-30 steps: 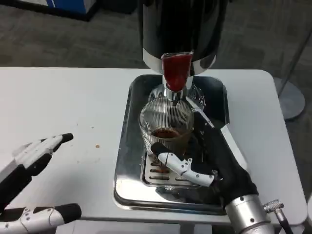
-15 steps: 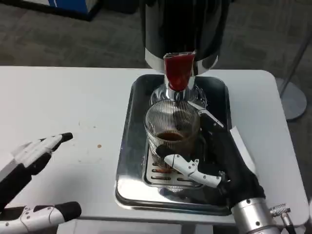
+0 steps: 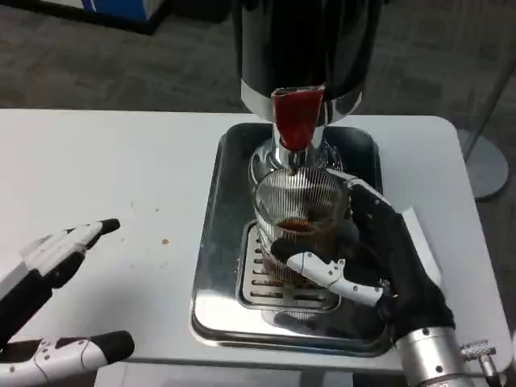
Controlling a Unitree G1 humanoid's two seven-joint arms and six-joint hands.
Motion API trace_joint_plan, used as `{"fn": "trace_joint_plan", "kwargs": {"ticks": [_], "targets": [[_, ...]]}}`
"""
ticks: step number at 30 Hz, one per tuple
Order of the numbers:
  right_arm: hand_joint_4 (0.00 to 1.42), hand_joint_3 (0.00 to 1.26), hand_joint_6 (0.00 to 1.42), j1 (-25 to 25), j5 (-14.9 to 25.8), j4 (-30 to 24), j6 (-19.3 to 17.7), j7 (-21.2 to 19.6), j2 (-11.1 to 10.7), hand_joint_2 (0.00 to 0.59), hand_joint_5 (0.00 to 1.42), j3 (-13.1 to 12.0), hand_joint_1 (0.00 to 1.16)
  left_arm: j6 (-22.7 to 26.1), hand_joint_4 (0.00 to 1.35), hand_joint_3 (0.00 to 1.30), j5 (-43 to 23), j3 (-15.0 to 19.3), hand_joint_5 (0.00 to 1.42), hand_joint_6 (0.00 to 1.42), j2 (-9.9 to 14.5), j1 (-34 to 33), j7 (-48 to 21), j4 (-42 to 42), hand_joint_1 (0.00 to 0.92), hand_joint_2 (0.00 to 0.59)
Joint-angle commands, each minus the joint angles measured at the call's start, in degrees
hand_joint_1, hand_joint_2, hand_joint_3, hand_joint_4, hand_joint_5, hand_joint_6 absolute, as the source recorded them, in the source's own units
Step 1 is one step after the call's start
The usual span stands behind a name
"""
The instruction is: Grasp the cup under the faucet to collect the drink, then remove the cup.
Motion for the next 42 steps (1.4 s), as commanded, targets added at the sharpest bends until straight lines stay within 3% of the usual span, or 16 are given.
{"fn": "trace_joint_plan", "kwargs": {"ticks": [1, 13, 26, 42], "targets": [[0.57, 0.54, 0.65, 1.88, -0.95, 0.53, 1.56, -0.40, -0.33, 0.233, 0.71, -0.25, 0.92, 0.56, 0.00, 0.04, 0.16, -0.78, 0.00, 0.00, 0.07, 0.37, -0.18, 0.05, 0.000, 0.068], [0.63, 0.62, 0.89, 2.79, -1.65, -0.03, 1.57, -2.41, 0.03, 0.214, 0.84, -0.38, 0.95, 1.01, 0.00, 0.04, 0.15, -1.21, 0.00, 0.00, 0.04, 0.32, 0.09, -0.12, 0.000, 0.068], [0.60, 0.62, 0.92, 4.55, -2.73, -2.79, 1.58, -2.37, 0.23, 0.223, 0.84, 0.53, 0.94, 1.01, 0.00, 0.04, 0.22, -1.64, 0.00, 0.00, -0.25, 0.33, 0.31, -0.34, 0.000, 0.068], [0.59, 0.61, 0.94, 7.21, -7.63, -7.94, -0.20, -3.21, -0.04, 0.295, 0.85, 2.98, 0.95, 1.37, 0.00, 0.04, 0.32, -2.26, 0.00, 0.00, -0.35, -0.25, 0.33, -0.42, 0.000, 0.067]]}}
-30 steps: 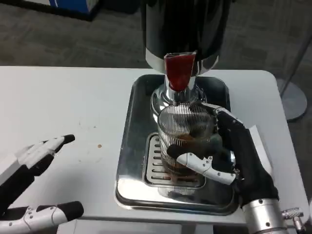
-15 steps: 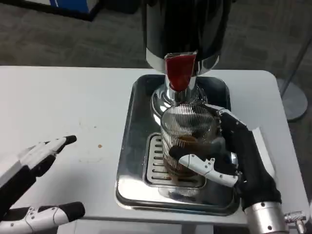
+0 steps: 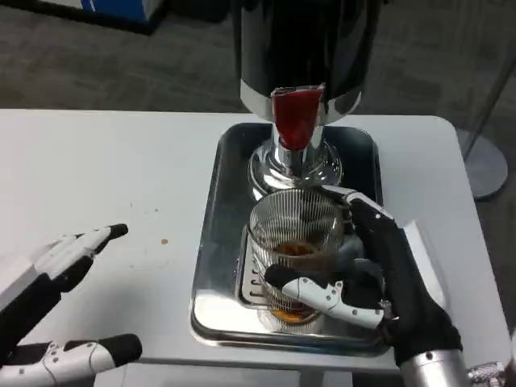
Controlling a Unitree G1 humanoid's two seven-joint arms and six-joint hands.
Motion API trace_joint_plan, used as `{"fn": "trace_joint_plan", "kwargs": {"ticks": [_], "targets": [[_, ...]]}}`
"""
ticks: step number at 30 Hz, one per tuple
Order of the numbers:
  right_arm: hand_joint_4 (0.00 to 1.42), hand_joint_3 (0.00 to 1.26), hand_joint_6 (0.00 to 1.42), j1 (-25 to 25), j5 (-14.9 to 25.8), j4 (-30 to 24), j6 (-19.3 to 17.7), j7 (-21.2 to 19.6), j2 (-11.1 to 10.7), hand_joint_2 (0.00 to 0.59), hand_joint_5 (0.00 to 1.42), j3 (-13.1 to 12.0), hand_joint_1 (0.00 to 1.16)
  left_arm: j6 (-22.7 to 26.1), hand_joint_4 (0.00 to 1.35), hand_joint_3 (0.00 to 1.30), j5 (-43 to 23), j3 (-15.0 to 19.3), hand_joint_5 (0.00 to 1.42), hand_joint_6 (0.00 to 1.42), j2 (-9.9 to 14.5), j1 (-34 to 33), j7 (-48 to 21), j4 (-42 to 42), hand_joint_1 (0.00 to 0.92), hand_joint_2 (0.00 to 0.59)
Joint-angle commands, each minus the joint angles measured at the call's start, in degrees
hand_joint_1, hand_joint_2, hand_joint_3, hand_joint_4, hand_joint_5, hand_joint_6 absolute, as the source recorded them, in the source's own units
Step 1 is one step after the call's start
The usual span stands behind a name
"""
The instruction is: Grasp the cup under the faucet to collect the drink, then remove the cup.
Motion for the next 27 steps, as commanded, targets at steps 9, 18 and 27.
{"fn": "trace_joint_plan", "kwargs": {"ticks": [9, 18, 27], "targets": [[0.59, 0.61, 0.93, 0.67, -3.18, -1.46, -1.36, -1.59, -0.39, 0.328, 0.85, 0.67, 0.96, 1.06, 0.00, 0.04, 0.45, -1.17, 0.00, 0.00, -0.59, -0.56, 0.43, -0.55, 0.000, 0.067], [0.59, 0.62, 0.94, 1.50, -4.32, -4.11, -1.64, -1.99, -0.26, 0.348, 0.85, 0.62, 0.96, 1.23, 0.00, 0.04, 0.50, -1.06, 0.00, 0.00, -1.00, -0.51, 0.52, -0.98, 0.000, 0.067], [0.59, 0.63, 0.96, 3.97, -4.33, -7.78, -1.12, -1.32, -0.04, 0.348, 0.85, 0.94, 0.96, 1.32, 0.00, 0.04, 0.45, -0.90, 0.00, 0.00, -1.32, -0.64, 0.44, -1.22, 0.000, 0.067]]}}
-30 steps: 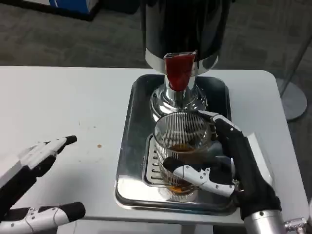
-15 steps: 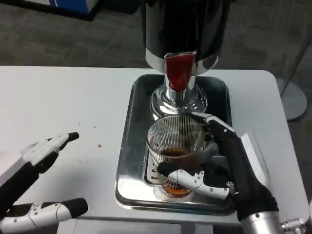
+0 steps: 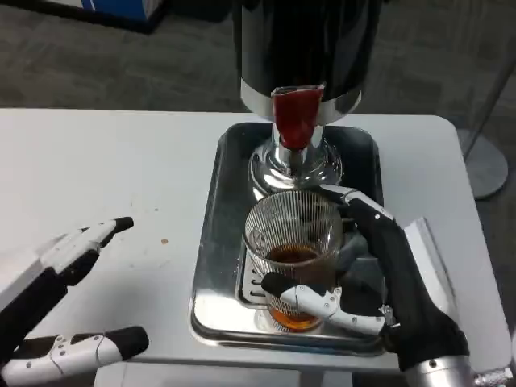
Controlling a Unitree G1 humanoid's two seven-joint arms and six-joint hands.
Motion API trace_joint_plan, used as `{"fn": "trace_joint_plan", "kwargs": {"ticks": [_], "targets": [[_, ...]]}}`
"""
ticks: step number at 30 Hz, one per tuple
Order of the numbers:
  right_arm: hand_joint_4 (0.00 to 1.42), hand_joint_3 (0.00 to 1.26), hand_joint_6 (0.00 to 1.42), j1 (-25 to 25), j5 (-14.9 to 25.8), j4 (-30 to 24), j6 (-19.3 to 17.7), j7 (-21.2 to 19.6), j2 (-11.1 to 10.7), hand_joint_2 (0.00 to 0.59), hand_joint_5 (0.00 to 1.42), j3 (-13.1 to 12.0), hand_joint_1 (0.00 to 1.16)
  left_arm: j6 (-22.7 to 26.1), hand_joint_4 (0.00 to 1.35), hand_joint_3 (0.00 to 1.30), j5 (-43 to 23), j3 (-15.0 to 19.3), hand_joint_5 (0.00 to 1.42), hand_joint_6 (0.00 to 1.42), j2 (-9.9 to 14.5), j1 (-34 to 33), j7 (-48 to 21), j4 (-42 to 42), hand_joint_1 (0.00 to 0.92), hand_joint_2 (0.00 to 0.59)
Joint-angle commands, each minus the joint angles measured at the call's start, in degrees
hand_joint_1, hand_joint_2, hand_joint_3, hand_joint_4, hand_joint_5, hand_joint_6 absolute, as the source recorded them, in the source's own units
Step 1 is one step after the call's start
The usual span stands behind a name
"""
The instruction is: Grasp the cup under the faucet to collect the drink, then remove the cup.
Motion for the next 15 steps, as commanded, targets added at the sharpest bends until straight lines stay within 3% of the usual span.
{"fn": "trace_joint_plan", "kwargs": {"ticks": [1, 15], "targets": [[0.59, 0.63, 0.96, 1.56, 0.25, -3.34, -1.02, -0.22, 0.25, 0.346, 0.85, 0.45, 0.96, 0.35, 0.00, 0.04, 0.23, -0.25, 0.00, 0.00, -0.20, 0.55, 0.35, -0.51, 0.000, 0.067], [0.60, 0.63, 0.96, 6.95, 1.39, -11.98, 1.19, 2.89, 0.36, 0.346, 0.85, 0.68, 0.94, 1.55, 0.00, 0.04, -0.25, -0.69, 0.00, 0.00, -0.92, 0.27, 0.09, -4.64, 0.000, 0.066]]}}
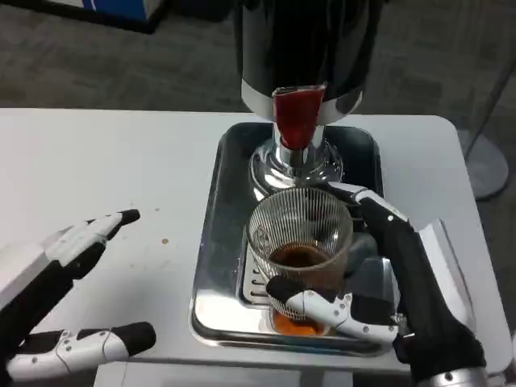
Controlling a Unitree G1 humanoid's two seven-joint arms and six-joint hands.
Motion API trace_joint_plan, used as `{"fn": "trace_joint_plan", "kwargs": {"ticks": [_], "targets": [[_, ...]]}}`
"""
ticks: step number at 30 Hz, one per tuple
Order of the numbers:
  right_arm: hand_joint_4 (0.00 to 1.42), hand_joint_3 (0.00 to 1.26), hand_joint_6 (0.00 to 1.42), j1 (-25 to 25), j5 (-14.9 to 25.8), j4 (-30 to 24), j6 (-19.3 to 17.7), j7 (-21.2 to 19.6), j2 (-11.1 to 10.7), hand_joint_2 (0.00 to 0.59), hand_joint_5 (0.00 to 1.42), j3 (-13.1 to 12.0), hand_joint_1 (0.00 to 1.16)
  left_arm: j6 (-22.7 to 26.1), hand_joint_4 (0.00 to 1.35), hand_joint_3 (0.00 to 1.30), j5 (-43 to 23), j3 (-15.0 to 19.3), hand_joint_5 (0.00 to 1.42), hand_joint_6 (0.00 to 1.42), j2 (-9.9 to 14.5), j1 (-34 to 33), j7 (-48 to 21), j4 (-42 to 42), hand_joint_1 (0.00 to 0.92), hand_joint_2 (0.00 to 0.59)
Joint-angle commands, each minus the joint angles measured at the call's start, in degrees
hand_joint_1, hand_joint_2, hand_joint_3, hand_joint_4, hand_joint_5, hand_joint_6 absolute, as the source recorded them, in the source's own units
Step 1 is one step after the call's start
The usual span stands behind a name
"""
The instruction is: Grasp the cup under the faucet to collect the drink, then remove the cup.
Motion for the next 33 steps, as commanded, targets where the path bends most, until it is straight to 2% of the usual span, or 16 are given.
{"fn": "trace_joint_plan", "kwargs": {"ticks": [1, 10, 22, 29, 33], "targets": [[0.60, 0.63, 0.96, 2.38, 1.27, -4.98, 0.70, 1.57, 0.27, 0.349, 0.85, 0.50, 0.94, 0.48, 0.00, 0.04, -0.09, -0.71, 0.00, 0.00, -0.80, 0.65, 0.13, -2.32, 0.000, 0.066], [0.60, 0.65, 0.94, 6.85, 1.87, -12.97, 3.39, 5.19, 0.50, 0.392, 0.85, 1.55, 0.90, -0.66, 0.00, 0.04, -0.68, -0.21, 0.00, 0.00, -2.27, 1.96, 0.24, -4.62, 0.000, 0.064], [0.61, 0.64, 0.94, 11.95, 2.35, -20.99, 6.23, 8.62, 0.83, 0.369, 0.85, 3.16, 0.88, -3.30, 0.00, 0.02, -3.19, 2.03, 0.00, 0.00, -2.17, 4.97, -0.51, -7.44, 0.000, 0.039], [0.61, 0.65, 0.94, 14.20, 2.93, -23.59, 7.08, 9.95, 0.48, 0.453, 0.85, 3.42, 0.85, -2.43, 0.00, 0.01, -5.31, 3.55, 0.00, 0.00, -2.80, 7.29, -0.95, -11.71, 0.000, 0.034], [0.61, 0.67, 0.94, 15.31, 3.23, -24.79, 7.29, 10.40, 0.28, 0.475, 0.84, 3.69, 0.84, -2.07, 0.00, 0.01, -5.65, 4.08, 0.00, 0.00, -3.03, 8.31, -1.19, -12.86, 0.000, 0.033]]}}
